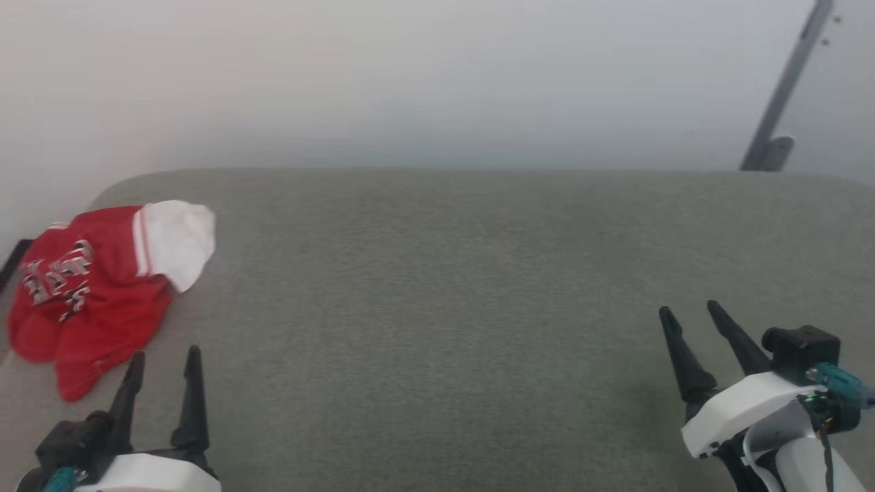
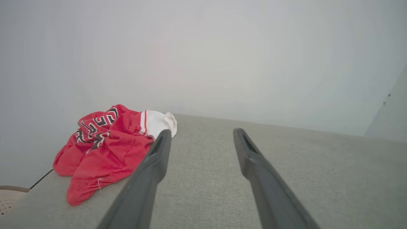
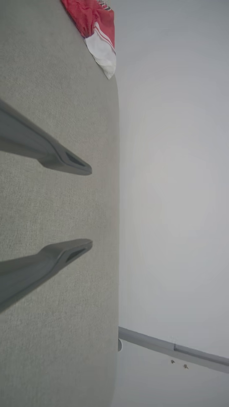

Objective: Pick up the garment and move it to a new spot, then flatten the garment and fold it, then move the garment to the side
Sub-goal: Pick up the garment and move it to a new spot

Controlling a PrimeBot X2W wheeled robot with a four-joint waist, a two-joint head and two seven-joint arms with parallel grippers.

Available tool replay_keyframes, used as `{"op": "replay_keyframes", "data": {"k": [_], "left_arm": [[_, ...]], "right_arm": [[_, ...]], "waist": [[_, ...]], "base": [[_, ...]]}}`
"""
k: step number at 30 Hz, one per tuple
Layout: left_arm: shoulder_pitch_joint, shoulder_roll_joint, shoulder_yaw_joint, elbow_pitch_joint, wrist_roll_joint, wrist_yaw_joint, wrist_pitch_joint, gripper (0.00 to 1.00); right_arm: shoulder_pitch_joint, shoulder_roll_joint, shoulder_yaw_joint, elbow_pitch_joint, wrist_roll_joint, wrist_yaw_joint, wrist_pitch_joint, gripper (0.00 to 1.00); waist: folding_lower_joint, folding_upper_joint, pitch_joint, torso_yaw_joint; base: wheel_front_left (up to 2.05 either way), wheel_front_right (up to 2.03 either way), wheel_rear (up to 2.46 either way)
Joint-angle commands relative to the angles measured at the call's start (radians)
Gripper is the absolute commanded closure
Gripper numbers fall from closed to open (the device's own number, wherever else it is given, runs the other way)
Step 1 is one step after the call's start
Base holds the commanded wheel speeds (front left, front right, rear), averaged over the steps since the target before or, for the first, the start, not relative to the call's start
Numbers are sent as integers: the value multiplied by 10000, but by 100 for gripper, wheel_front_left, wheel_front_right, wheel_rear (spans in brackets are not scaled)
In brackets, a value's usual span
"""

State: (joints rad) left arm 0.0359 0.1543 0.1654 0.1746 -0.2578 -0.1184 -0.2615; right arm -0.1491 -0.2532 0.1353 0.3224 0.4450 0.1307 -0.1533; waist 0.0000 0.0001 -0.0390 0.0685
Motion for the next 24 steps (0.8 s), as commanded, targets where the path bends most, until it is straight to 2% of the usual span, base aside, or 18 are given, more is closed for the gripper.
{"op": "replay_keyframes", "data": {"k": [1, 14, 24], "left_arm": [[-109, 22, 92, 44, -127, 95, -53, 0], [225, 161, 328, 46, -327, 264, 78, 0], [332, 226, 351, -115, -408, 421, 231, 0]], "right_arm": [[-65, 4, 95, -42, 11, 0, 34, 0], [-295, 123, 1009, 141, 215, 0, 79, 0], [-390, 223, 1351, 371, 318, 0, -68, 0]], "waist": [[0, -1, -138, 387], [0, -1, -536, 2319], [0, -1, -693, 3146]], "base": [[0, 0, 0], [0, 0, 0], [0, 0, 0]]}}
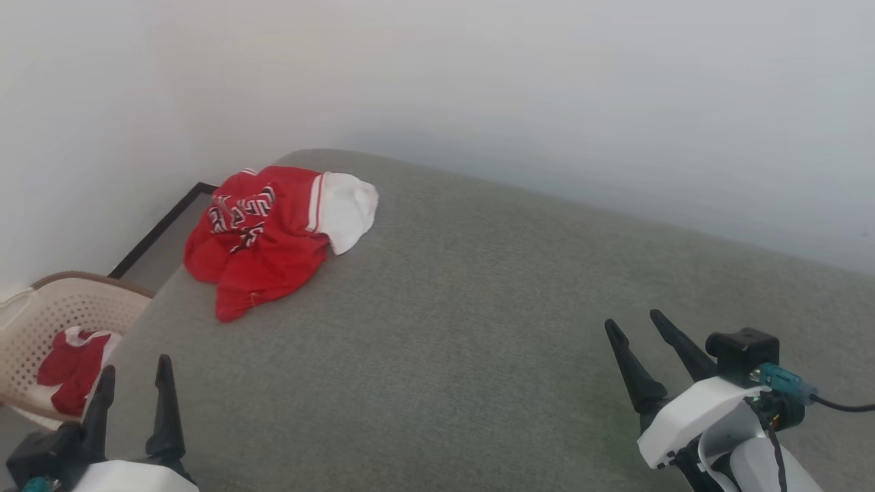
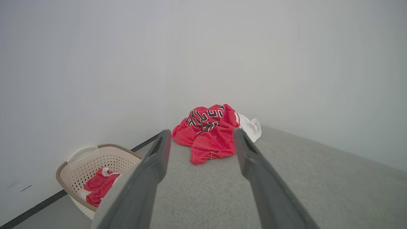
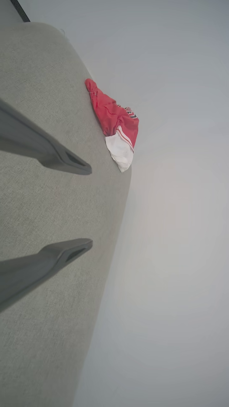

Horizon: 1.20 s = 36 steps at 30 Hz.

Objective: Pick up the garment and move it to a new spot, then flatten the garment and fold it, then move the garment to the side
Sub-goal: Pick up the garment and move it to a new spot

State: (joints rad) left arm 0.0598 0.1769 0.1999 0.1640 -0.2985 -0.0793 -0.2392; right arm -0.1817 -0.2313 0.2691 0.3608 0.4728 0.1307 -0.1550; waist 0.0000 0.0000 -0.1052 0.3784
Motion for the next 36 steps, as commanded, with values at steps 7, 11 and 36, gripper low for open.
{"op": "replay_keyframes", "data": {"k": [7, 11, 36], "left_arm": [[112, -61, 98, -78, -291, 99, 149, 0], [-6, -69, 135, -59, -441, 163, 178, 0], [-5017, 1081, -10, 3409, -1069, 156, 1183, 0]], "right_arm": [[-96, 30, 31, 135, 51, 0, -129, 0], [-112, -13, -4, 128, 92, 0, -133, 0], [-1443, -1554, 43, -2524, -161, -1, 1285, 0]], "waist": [[0, 0, -38, 271], [0, 0, 29, 314], [0, 0, 2958, -1316]], "base": [[0, 0, 0], [0, 0, 0], [0, 0, 0]]}}
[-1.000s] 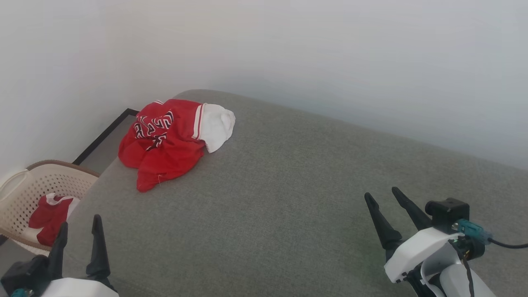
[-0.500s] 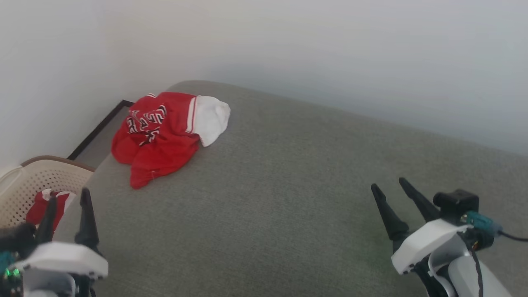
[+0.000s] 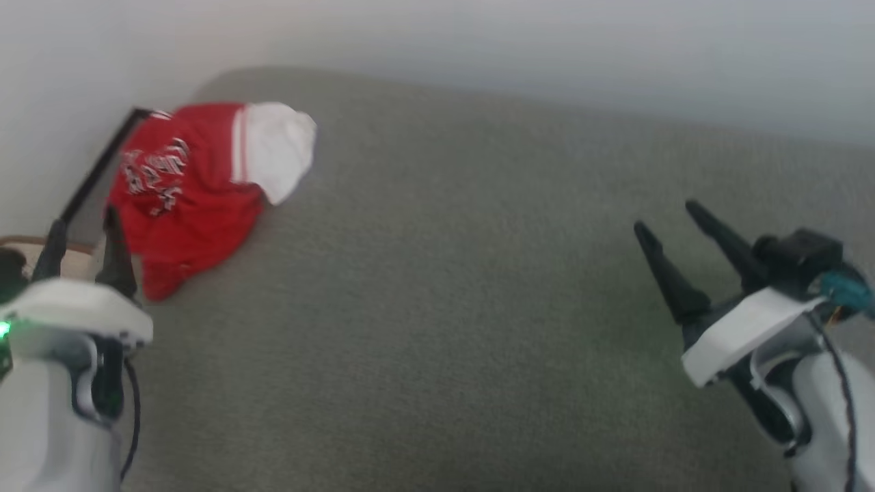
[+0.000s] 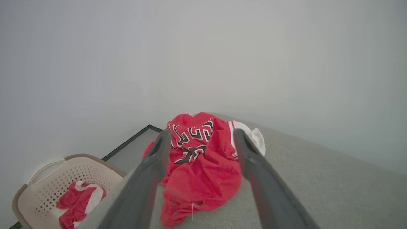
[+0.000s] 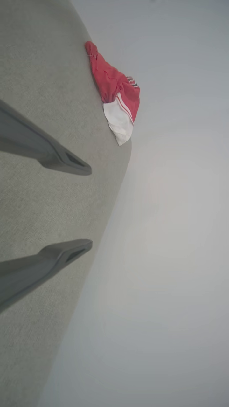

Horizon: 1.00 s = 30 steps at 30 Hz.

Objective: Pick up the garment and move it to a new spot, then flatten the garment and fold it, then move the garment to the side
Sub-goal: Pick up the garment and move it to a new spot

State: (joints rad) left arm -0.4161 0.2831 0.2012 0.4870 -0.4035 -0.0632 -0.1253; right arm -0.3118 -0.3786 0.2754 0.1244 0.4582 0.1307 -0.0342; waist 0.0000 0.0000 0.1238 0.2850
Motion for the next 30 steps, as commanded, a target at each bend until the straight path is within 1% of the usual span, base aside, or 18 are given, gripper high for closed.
{"op": "replay_keyframes", "data": {"k": [1, 4, 5, 14, 19, 20, 26, 28, 30], "left_arm": [[-523, 71, -53, 409, -45, -14, 86, 0], [-1354, 181, -137, 1238, -94, -65, 167, 0], [-1354, 181, -137, 1238, -94, -65, 167, 0], [-3556, 375, -334, 4070, -260, -5, 631, 0], [-4459, 463, -497, 5417, -246, 102, 1229, 0], [-4623, 473, -522, 5687, -245, 190, 1391, 0], [-5314, 297, -816, 7024, -281, 37, 2643, 0], [-5437, 232, -849, 7277, -325, 45, 2804, 0], [-5531, 221, -876, 7395, -329, 104, 2679, 0]], "right_arm": [[-239, -175, -22, -363, -32, -1, 181, 0], [-458, -438, -48, -947, -73, -1, 482, 0], [-458, -438, -48, -947, -73, -1, 482, 0], [-837, -1092, -330, -2310, -108, -1, 1234, 0], [-854, -1306, -510, -2869, -139, 0, 1551, 0], [-848, -1357, -560, -2966, -144, -1, 1600, 0], [-786, -1481, -819, -3398, -188, 0, 1872, 0], [-761, -1507, -902, -3467, -192, -1, 1954, 0], [-767, -1510, -949, -3524, -204, -1, 1980, 0]], "waist": [[0, 0, 871, -445], [0, 0, 1447, -579], [0, 0, 1447, -579], [0, 0, 2841, -801], [0, 0, 3349, -842], [0, 0, 3434, -840], [0, 0, 3803, -791], [0, 0, 3865, -766], [0, 0, 3897, -756]], "base": [[0, 0, 0], [0, 0, 0], [0, 0, 0], [0, 0, 0], [0, 0, 0], [0, 0, 0], [0, 0, 0], [0, 0, 0], [0, 0, 0]]}}
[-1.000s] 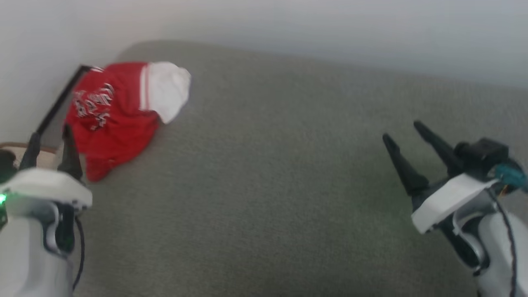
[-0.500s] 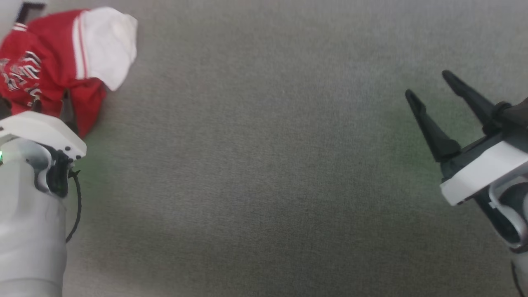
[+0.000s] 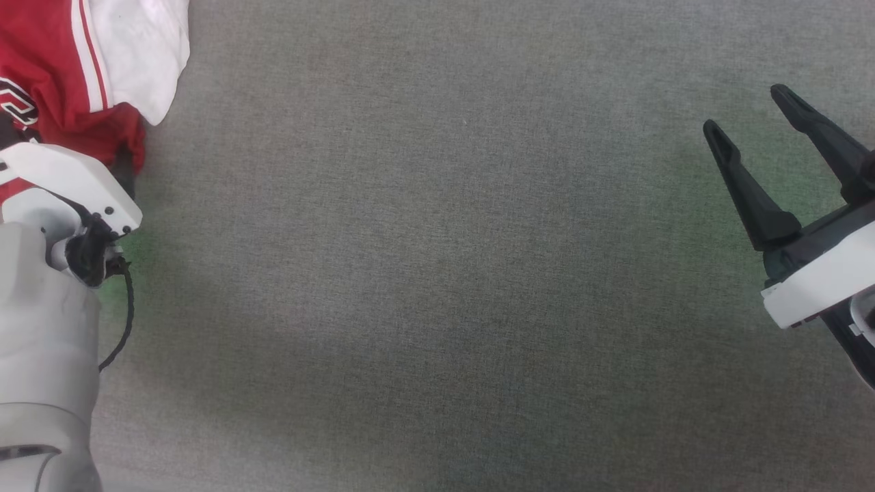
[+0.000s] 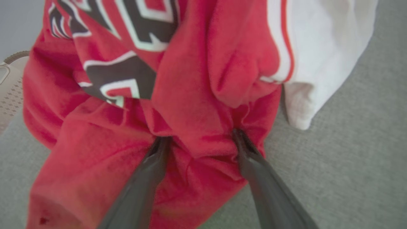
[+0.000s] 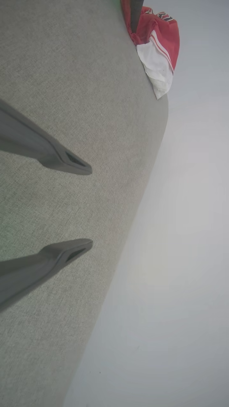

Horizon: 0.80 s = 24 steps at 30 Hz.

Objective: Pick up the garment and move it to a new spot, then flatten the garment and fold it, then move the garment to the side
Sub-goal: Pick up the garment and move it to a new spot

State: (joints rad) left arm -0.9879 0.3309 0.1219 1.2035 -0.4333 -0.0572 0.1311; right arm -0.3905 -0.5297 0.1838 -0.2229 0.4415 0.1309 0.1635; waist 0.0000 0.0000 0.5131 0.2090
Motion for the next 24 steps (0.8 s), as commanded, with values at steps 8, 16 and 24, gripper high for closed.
{"op": "replay_keyframes", "data": {"k": [8, 16, 24], "left_arm": [[-264, 203, -238, 197, 163, -77, -1087, 100], [-758, 876, -765, -110, 569, -421, -1872, 100], [-1159, 1377, -1459, -757, 1032, -629, -2086, 100]], "right_arm": [[28, 166, -200, 235, -48, -3, -255, 0], [132, 573, -65, 850, -8, -1, -718, 0], [267, 1010, -59, 1433, 13, -3, -1217, 0]], "waist": [[0, 0, -270, 78], [0, 0, -1230, 143], [0, 0, -2073, 133]], "base": [[0, 0, 0], [0, 0, 0], [0, 0, 0]]}}
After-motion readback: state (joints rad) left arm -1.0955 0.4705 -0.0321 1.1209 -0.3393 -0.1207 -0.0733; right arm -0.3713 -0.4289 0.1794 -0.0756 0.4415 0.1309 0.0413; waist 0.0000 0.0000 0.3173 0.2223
